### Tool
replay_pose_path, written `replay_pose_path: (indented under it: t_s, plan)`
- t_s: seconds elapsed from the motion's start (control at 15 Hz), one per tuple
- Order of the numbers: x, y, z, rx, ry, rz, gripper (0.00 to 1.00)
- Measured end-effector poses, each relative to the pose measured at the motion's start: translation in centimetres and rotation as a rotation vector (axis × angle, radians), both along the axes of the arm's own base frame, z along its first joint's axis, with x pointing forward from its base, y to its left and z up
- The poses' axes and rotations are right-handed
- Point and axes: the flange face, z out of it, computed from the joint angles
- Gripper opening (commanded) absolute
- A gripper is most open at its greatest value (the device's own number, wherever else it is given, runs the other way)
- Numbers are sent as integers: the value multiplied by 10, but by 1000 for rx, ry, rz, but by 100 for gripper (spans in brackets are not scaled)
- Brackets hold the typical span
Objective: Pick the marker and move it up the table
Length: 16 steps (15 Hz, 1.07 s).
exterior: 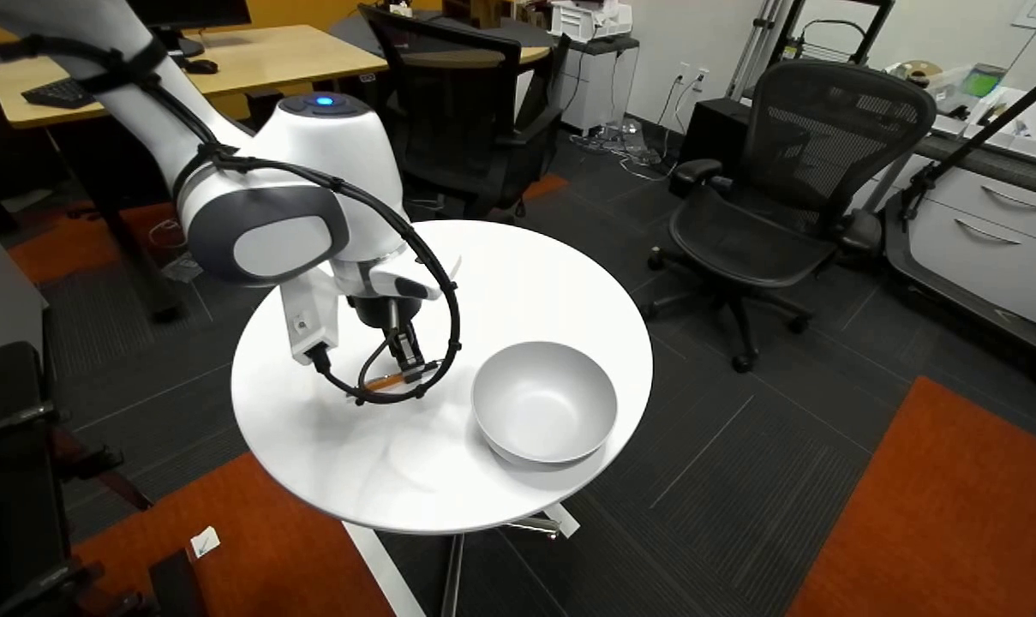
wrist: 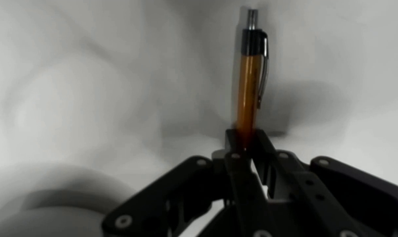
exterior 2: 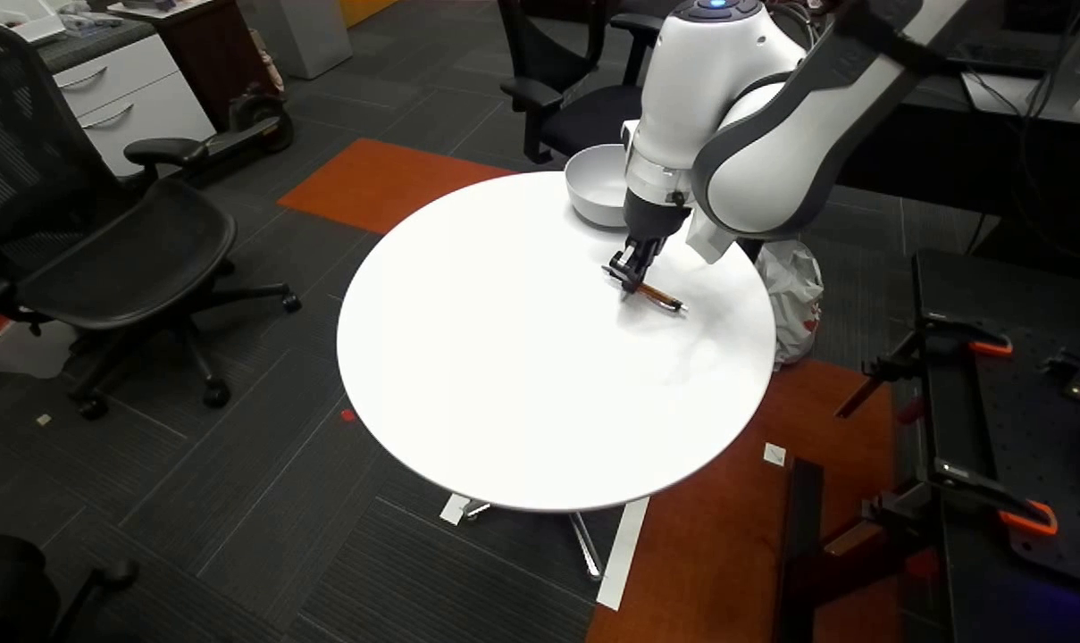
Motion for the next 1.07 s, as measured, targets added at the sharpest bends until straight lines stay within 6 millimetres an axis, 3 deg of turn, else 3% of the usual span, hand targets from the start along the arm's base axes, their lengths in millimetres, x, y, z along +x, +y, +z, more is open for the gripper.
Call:
replay_pose_path:
  t_s: [0.6, 1.07]
  plan:
    - [56, 38, 46, -14, -92, 74, 4]
    - [118, 50, 74, -18, -144, 97, 4]
